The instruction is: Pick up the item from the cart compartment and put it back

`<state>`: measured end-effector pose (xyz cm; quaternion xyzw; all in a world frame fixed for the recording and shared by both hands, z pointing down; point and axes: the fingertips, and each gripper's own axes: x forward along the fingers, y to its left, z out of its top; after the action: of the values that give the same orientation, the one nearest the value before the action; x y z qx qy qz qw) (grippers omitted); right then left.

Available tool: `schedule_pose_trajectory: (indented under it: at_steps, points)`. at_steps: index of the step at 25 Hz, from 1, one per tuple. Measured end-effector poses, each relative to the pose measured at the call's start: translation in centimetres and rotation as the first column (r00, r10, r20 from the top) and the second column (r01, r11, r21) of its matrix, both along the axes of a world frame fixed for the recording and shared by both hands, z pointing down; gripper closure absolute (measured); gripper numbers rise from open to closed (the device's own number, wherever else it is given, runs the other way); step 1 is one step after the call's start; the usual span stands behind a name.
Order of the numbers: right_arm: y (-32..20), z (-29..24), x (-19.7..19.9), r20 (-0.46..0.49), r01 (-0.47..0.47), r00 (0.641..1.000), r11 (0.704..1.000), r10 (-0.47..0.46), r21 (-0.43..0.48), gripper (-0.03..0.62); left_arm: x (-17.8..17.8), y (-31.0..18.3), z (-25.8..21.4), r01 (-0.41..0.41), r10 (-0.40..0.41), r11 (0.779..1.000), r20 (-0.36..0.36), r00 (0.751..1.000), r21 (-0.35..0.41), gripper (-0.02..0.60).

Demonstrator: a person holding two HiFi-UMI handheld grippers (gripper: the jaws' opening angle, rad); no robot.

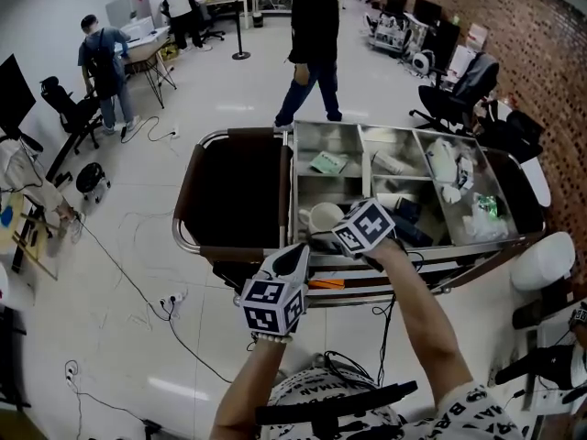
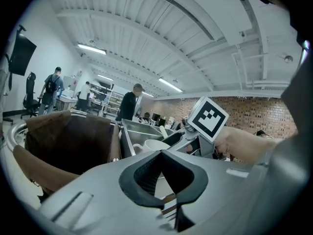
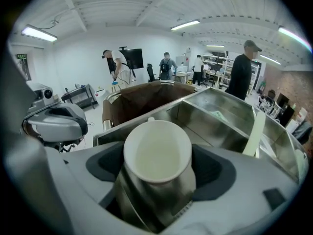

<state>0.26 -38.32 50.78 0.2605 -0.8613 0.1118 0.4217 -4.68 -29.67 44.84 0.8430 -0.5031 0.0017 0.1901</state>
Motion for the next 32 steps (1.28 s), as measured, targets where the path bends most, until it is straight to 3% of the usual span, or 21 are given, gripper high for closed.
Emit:
schedule_pose_trajectory:
  at_steps: [1, 9, 14, 20, 32]
  points:
    - [-0.1, -0.1, -0.1, 0.006, 0.001, 1.000, 1.000, -0.001, 0.006, 0.168, 0.0, -0.2, 0.0, 0.001, -0.001, 1.000, -0.001, 1.000, 0.000, 0.581]
    - [-0.6, -0.9, -0.2, 0.079, -0.007, 0.997, 0.999, 0.003, 0.044, 0.174, 0.1, -1.0, 0.3, 0.001, -0.001, 1.000, -0.006, 1.000, -0.009, 0.581]
    - [-0.9, -4.0, 0.3, 0.190, -0.057, 0.981, 0.992, 0.035, 0.113, 0.177, -0.2, -1.3, 0.0, 0.007, -0.007, 1.000, -0.002, 1.000, -0.001, 0.581]
    - [-0.9, -8.2, 0.9, 0.358, -0.159, 0.931, 0.966, 0.077, 0.203, 0.178, -0.1, -1.4, -0.6, 0.008, -0.008, 1.000, 0.009, 1.000, 0.016, 0.581]
    - [2.0, -16.9, 3.4, 0.458, -0.246, 0.886, 0.909, 0.070, 0.336, 0.178, 1.2, -1.1, -4.1, -0.028, 0.025, 0.996, 0.031, 0.999, 0.090, 0.581]
